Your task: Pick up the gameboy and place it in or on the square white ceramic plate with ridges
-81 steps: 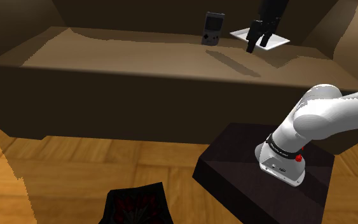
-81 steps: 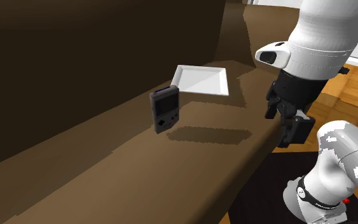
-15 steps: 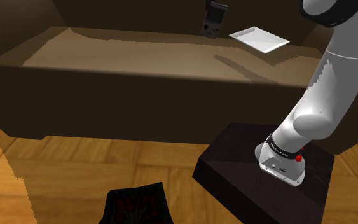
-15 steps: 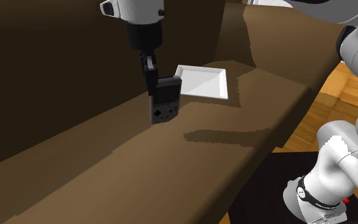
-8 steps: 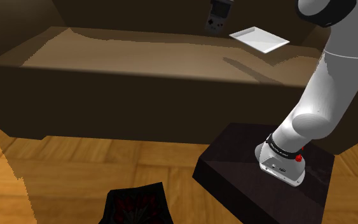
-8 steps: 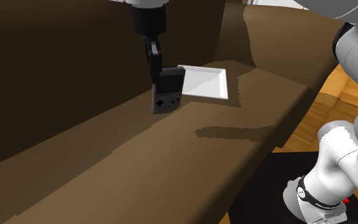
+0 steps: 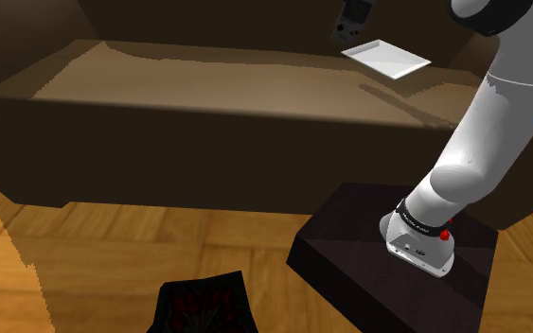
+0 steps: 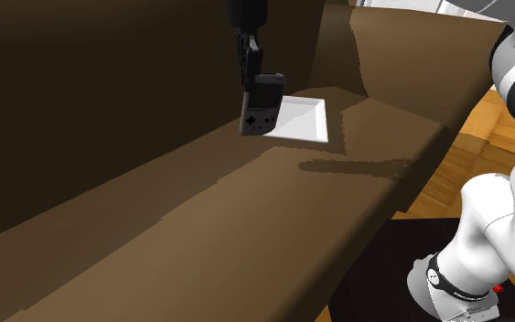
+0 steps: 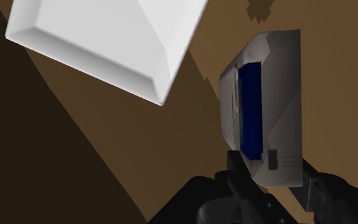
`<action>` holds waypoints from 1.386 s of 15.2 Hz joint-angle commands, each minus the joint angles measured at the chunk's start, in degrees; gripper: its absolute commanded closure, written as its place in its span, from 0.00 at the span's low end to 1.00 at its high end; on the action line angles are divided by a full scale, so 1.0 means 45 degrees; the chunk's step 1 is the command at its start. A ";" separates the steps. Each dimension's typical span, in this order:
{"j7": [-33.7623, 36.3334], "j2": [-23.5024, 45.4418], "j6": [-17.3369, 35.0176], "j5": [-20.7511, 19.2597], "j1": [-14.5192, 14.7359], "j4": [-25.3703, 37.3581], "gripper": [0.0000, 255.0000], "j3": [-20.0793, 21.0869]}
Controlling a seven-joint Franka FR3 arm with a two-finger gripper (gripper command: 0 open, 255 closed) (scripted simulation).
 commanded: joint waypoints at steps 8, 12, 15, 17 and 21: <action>-0.2852 0.1036 -0.0989 0.0739 -0.2192 0.1887 1.00 -0.1040; -0.4124 0.2184 -0.1805 0.1436 -0.3641 0.3746 1.00 -0.1378; -0.4959 0.3815 -0.3048 0.2364 -0.5359 0.6577 1.00 -0.1429; -0.4993 0.2877 -0.1979 0.1847 -0.4676 0.4557 1.00 -0.1521; -0.4948 0.1865 -0.0595 0.1308 -0.3950 0.2187 1.00 -0.1611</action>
